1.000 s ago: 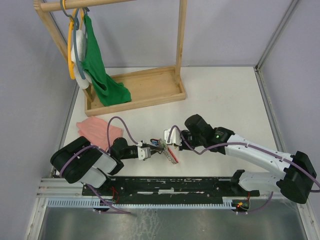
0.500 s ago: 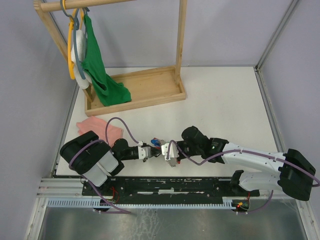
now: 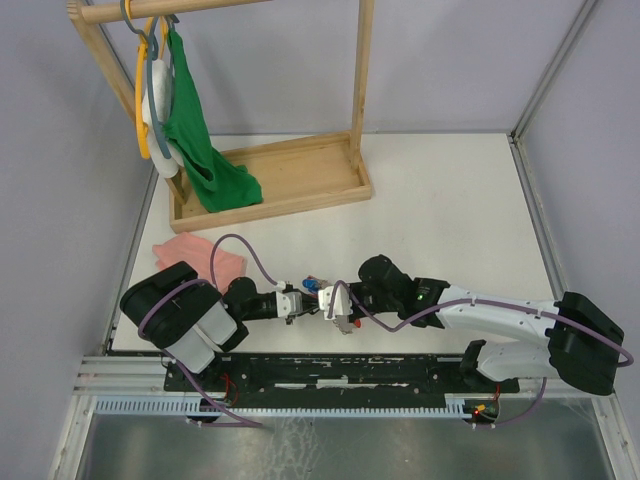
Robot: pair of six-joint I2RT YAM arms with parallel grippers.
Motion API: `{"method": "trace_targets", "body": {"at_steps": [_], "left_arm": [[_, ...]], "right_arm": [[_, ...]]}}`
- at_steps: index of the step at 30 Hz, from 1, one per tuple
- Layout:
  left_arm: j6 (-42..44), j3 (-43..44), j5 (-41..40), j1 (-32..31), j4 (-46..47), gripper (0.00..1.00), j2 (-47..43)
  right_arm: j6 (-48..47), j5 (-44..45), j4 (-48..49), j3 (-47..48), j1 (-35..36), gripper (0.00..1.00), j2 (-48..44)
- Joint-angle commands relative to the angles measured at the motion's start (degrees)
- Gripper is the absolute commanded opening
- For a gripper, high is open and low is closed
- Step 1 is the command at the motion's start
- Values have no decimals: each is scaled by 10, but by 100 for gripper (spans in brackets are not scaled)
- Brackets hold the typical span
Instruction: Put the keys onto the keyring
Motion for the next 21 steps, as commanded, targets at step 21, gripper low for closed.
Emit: {"method": "trace_targets", "body": {"at_steps": [21], "left_arm": [[-25, 2, -10, 2, 131, 3, -14]], "right_arm": [[55, -1, 93, -22, 6, 1, 18]]}}
